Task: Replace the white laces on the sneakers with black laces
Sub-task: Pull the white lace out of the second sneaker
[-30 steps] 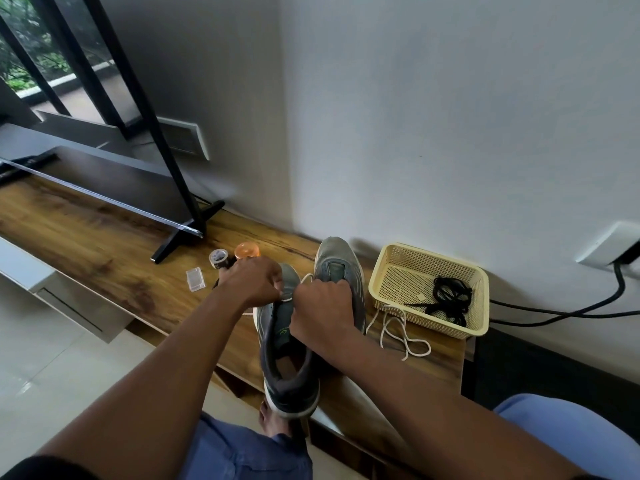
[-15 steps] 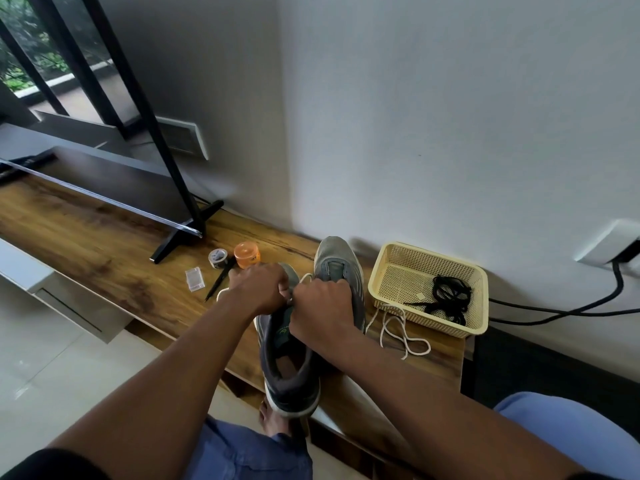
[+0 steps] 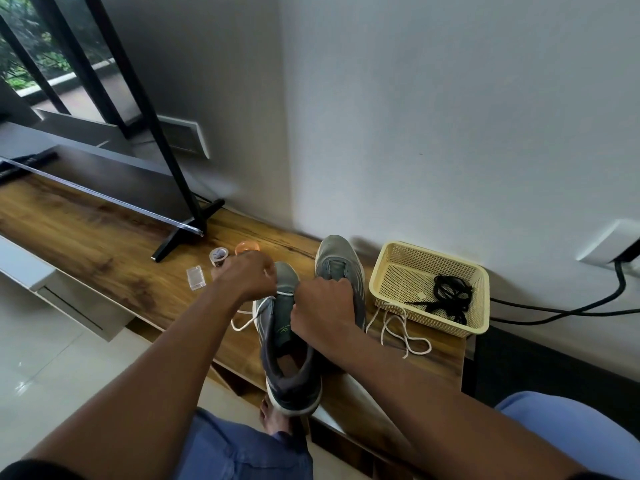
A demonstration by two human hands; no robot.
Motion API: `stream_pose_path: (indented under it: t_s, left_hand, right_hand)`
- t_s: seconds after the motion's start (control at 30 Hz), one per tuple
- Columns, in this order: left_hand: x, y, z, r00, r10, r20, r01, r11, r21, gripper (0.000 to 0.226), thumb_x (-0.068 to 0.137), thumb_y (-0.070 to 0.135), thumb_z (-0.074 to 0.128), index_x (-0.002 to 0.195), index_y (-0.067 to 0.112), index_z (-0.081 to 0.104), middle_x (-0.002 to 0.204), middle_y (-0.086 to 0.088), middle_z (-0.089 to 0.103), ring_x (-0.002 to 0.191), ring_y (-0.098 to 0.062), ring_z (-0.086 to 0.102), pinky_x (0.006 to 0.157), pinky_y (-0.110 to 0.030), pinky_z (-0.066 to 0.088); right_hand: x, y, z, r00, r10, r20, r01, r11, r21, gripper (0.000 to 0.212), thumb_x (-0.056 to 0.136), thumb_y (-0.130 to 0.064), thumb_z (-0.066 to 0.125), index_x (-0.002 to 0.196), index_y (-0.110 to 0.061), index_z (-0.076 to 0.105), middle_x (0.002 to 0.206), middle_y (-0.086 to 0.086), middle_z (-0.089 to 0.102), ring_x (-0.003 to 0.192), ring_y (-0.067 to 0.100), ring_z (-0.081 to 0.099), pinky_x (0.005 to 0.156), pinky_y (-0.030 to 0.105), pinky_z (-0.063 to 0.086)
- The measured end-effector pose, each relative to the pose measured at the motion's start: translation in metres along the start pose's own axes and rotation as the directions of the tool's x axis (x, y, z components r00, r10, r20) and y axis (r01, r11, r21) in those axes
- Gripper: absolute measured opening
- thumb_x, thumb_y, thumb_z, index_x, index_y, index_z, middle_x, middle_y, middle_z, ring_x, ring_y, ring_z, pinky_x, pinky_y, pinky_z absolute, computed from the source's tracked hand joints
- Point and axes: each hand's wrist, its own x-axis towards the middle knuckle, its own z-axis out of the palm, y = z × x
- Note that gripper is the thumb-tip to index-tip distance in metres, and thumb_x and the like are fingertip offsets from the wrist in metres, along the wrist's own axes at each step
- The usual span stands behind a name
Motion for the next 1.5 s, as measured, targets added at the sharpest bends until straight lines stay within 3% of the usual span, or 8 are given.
stream_pose_path:
  t_s: [0.23, 0.4, 0.53, 0.7, 1.1, 1.2, 1.37, 1.5]
  left_hand:
    - [-0.005, 0.018, 0.016, 0.994, 0.108, -0.015, -0.106, 0.989, 0.105, 0.011, 0.086, 0.04, 0.076, 0.087, 0.039, 0.065, 0.109, 0.011, 0.064, 0.116, -0.023, 0.058, 0.09, -0.044, 0.035]
    - [-0.002, 0.004, 0.007, 0.998, 0.0, -0.065, 0.007, 0.993, 0.115, 0.01, 0.087, 0.039, 0.074, 0.095, 0.034, 0.07, 0.111, 0.002, 0.069, 0.111, -0.025, 0.063, 0.105, -0.047, 0.046]
    - [0.001, 0.002, 0.008, 0.998, 0.067, 0.005, -0.067, 0.997, -0.05, 0.012, 0.08, 0.039, 0.083, 0.083, 0.036, 0.072, 0.098, 0.015, 0.069, 0.106, -0.018, 0.065, 0.1, -0.045, 0.05]
    - [0.0, 0.022, 0.024, 0.986, 0.125, -0.113, -0.112, 0.988, 0.108, 0.013, 0.086, 0.038, 0.073, 0.098, 0.035, 0.07, 0.105, 0.01, 0.067, 0.095, -0.016, 0.052, 0.086, -0.041, 0.03]
    - [0.0, 0.023, 0.024, 0.989, 0.126, -0.076, -0.113, 0.982, 0.151, 0.02, 0.085, 0.04, 0.075, 0.103, 0.032, 0.068, 0.11, 0.005, 0.068, 0.106, -0.021, 0.06, 0.091, -0.044, 0.032]
    - [0.002, 0.022, 0.014, 0.995, 0.069, -0.073, -0.054, 0.978, 0.2, 0.026, 0.081, 0.049, 0.072, 0.095, 0.027, 0.066, 0.102, 0.002, 0.063, 0.098, -0.023, 0.058, 0.096, -0.048, 0.034]
    - [0.008, -0.006, -0.007, 0.98, -0.175, -0.094, 0.184, 0.979, 0.091, 0.04, 0.066, 0.042, 0.079, 0.097, 0.018, 0.068, 0.097, -0.005, 0.067, 0.097, -0.029, 0.063, 0.098, -0.045, 0.05]
    - [0.007, -0.017, -0.009, 0.979, -0.204, -0.023, 0.205, 0.978, 0.025, 0.037, 0.074, 0.05, 0.075, 0.096, 0.019, 0.073, 0.106, -0.007, 0.069, 0.106, -0.03, 0.064, 0.101, -0.049, 0.051]
  right_hand:
    - [-0.001, 0.0, -0.002, 1.0, -0.001, -0.011, 0.002, 1.0, 0.024, 0.043, 0.076, -0.018, 0.069, 0.061, -0.025, 0.029, 0.054, -0.008, 0.022, 0.053, 0.023, 0.04, 0.069, 0.038, 0.034]
    - [0.0, 0.002, -0.001, 1.0, -0.018, 0.014, 0.018, 1.0, 0.004, 0.029, 0.077, -0.019, 0.069, 0.063, -0.022, 0.044, 0.055, -0.005, 0.025, 0.056, 0.025, 0.045, 0.069, 0.038, 0.033]
    - [-0.001, 0.002, 0.0, 1.0, -0.009, -0.006, 0.009, 1.0, 0.017, 0.046, 0.076, -0.02, 0.071, 0.057, -0.023, 0.029, 0.054, -0.006, 0.024, 0.054, 0.024, 0.041, 0.07, 0.039, 0.034]
    - [-0.002, 0.0, -0.003, 1.0, -0.002, -0.016, 0.003, 0.999, 0.054, 0.041, 0.073, -0.017, 0.071, 0.062, -0.025, 0.033, 0.055, -0.007, 0.017, 0.051, 0.024, 0.037, 0.067, 0.04, 0.037]
    - [-0.003, 0.001, -0.005, 1.0, -0.009, -0.01, 0.009, 0.999, 0.044, 0.051, 0.077, -0.019, 0.068, 0.058, -0.026, 0.021, 0.052, -0.007, 0.023, 0.051, 0.022, 0.037, 0.067, 0.038, 0.033]
    - [-0.003, 0.002, -0.004, 1.0, 0.009, -0.006, -0.009, 0.999, 0.04, 0.049, 0.075, -0.02, 0.071, 0.057, -0.024, 0.025, 0.053, -0.008, 0.023, 0.052, 0.022, 0.04, 0.067, 0.037, 0.032]
    - [0.0, 0.001, 0.0, 1.0, 0.019, -0.007, -0.018, 0.998, 0.056, 0.014, 0.079, -0.027, 0.073, 0.072, -0.02, 0.064, 0.061, -0.005, 0.036, 0.059, 0.025, 0.054, 0.069, 0.038, 0.034]
    - [0.0, 0.002, 0.001, 1.0, 0.017, -0.024, -0.015, 0.998, 0.064, 0.017, 0.079, -0.027, 0.073, 0.069, -0.021, 0.06, 0.056, -0.007, 0.028, 0.056, 0.023, 0.044, 0.069, 0.037, 0.036]
